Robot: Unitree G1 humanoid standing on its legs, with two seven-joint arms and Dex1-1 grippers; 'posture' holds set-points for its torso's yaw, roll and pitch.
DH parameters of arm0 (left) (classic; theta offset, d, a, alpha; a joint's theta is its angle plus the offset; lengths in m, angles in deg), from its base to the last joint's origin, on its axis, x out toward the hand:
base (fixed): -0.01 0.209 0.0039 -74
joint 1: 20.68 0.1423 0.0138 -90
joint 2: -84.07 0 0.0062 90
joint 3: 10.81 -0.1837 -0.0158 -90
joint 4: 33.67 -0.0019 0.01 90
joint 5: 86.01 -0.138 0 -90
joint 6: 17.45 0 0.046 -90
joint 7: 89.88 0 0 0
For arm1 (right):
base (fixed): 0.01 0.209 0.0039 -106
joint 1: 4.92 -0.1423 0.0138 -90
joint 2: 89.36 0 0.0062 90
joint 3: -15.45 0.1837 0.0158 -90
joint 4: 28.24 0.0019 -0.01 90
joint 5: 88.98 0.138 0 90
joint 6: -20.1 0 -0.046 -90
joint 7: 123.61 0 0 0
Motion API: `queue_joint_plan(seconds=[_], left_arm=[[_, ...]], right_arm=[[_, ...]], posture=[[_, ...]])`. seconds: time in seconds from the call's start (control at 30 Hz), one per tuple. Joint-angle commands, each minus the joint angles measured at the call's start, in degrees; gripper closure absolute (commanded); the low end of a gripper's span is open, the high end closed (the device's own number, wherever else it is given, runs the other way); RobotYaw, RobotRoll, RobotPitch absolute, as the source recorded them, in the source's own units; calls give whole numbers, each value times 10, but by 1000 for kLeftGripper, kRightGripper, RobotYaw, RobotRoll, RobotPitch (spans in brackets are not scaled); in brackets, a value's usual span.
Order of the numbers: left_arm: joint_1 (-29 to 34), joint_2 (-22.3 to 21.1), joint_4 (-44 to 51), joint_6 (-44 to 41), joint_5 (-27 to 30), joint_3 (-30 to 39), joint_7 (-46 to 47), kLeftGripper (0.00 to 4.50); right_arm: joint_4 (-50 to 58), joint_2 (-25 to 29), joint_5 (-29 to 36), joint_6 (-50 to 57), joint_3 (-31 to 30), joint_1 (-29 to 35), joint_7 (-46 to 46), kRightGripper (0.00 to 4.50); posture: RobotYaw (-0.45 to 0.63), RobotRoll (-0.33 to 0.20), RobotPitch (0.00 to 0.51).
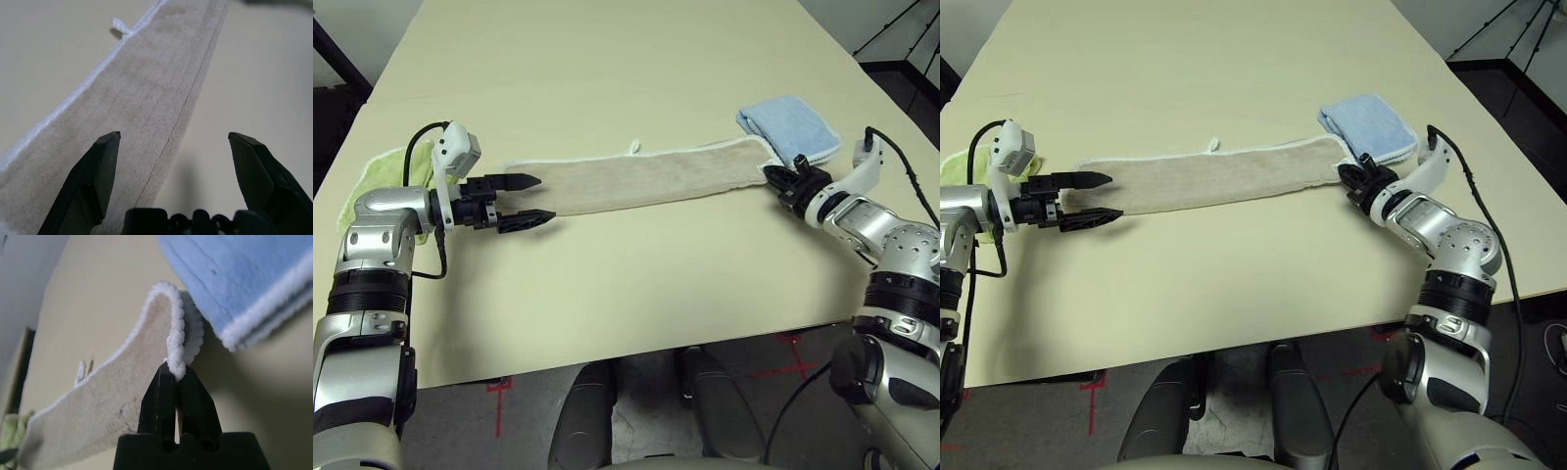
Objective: Fold the towel and set it aside.
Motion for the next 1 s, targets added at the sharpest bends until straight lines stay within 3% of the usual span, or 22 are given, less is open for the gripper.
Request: queue_joint_plan(seconds=[0.03, 0.27, 0.43, 1.0], left_arm=[[-4, 4, -9, 7, 12, 11, -1, 0], [-18, 9, -38, 55, 11, 11, -6, 0], [-21, 19, -49, 89, 8, 14, -2, 0], [-23, 23, -41, 91, 4, 0, -10, 0]], right_arm=[[18, 23, -25, -13, -36, 2, 39, 4471], [59, 87, -124, -92, -174, 19, 168, 4471], [91, 104, -172, -148, -235, 17, 237, 4471], [112, 44, -271, -153, -370, -56, 278, 4471]], posture=[[-41, 0, 222], [-40, 0, 222], [-38, 0, 220], [-20, 0, 210]])
